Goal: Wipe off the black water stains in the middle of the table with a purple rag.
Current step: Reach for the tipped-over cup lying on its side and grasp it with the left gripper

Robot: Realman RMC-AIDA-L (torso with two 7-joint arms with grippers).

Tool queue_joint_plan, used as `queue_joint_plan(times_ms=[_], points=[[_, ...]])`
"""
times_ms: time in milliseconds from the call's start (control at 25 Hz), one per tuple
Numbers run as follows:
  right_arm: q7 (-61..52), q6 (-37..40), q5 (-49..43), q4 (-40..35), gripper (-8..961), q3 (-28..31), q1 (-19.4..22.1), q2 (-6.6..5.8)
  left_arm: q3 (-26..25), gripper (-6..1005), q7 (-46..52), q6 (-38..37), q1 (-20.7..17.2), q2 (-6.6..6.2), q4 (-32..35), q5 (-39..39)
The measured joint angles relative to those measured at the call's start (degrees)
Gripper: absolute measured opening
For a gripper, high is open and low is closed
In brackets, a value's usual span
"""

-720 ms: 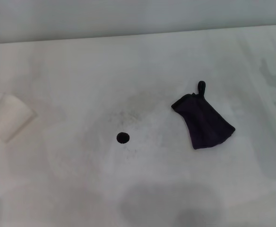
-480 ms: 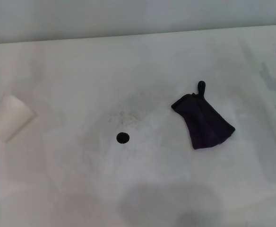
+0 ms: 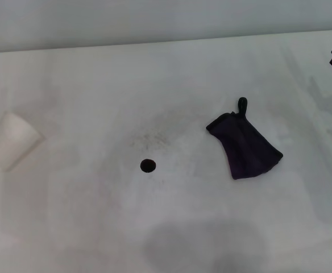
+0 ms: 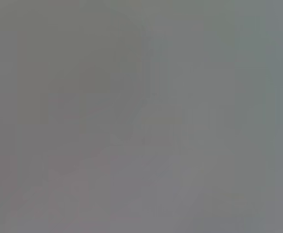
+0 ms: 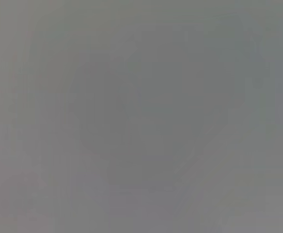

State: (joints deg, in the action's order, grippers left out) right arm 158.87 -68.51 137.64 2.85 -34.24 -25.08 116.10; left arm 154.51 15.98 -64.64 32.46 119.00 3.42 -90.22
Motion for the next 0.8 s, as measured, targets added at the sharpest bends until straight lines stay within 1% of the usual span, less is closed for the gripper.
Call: queue_joint_plan(times_ms=[40,120,160,240,360,400,480,520,600,640,680,760,800], points=[[0.0,-0.1,0.0,0.1,874,0.0,0.0,0.0,0.0,887,1.5,-0.2,-0.1,-0.14,-0.2,1.4],[-0.1,-0.3,0.0,0.7,874,0.0,0.0,0.0,0.0,887,7.3,-0.3,0.2,-0.9,-1.4,6.0],[-0.1,-0.4,0.0,0.8,874,0.0,0.0,0.01,0.0,887,13.8,-0.3,0.8,-1.86,-3.4,10.3],[-0.1,-0.4,0.0,0.9,874,0.0,-0.1,0.03,0.0,887,18.8,-0.3,1.3,-2.54,-5.2,13.6],[-0.1,-0.8,0.0,1.3,874,-0.1,-0.5,0.08,0.7,887,33.2,-0.5,3.2,-4.45,-10.7,22.1],[-0.1,-0.9,0.0,1.3,874,-0.1,-0.5,0.08,1.2,887,36.8,-0.5,3.8,-4.93,-12.0,23.6],[-0.1,-1.1,0.0,1.4,873,-0.1,-0.7,0.09,5.5,887,47.2,-0.7,5.5,-6.08,-16.8,27.5],[-0.1,-1.1,0.0,1.3,873,-0.1,-0.8,0.09,6.9,887,51.0,-0.9,6.2,-6.47,-18.7,29.4],[-0.1,-1.1,0.0,1.2,873,-0.3,-0.9,0.09,8.7,887,62.6,-2.6,8.4,-7.46,-25.0,37.3],[-0.1,-1.1,0.0,1.2,873,-0.4,-0.9,0.09,8.6,887,72.1,-5.3,10.4,-8.43,-30.3,46.3],[-0.1,-1.1,0.0,1.1,873,-0.6,-1.0,0.09,8.6,887,72.1,-5.3,10.4,-8.43,-30.3,46.3],[-0.1,-1.1,0.0,1.0,873,-1.0,-1.1,0.05,8.6,888,79.4,-9.0,12.1,-9.36,-34.1,53.5],[-0.1,-1.1,0.0,0.9,873,-1.2,-1.2,-0.02,8.6,888,80.7,-10.9,12.6,-9.59,-35.3,55.0]])
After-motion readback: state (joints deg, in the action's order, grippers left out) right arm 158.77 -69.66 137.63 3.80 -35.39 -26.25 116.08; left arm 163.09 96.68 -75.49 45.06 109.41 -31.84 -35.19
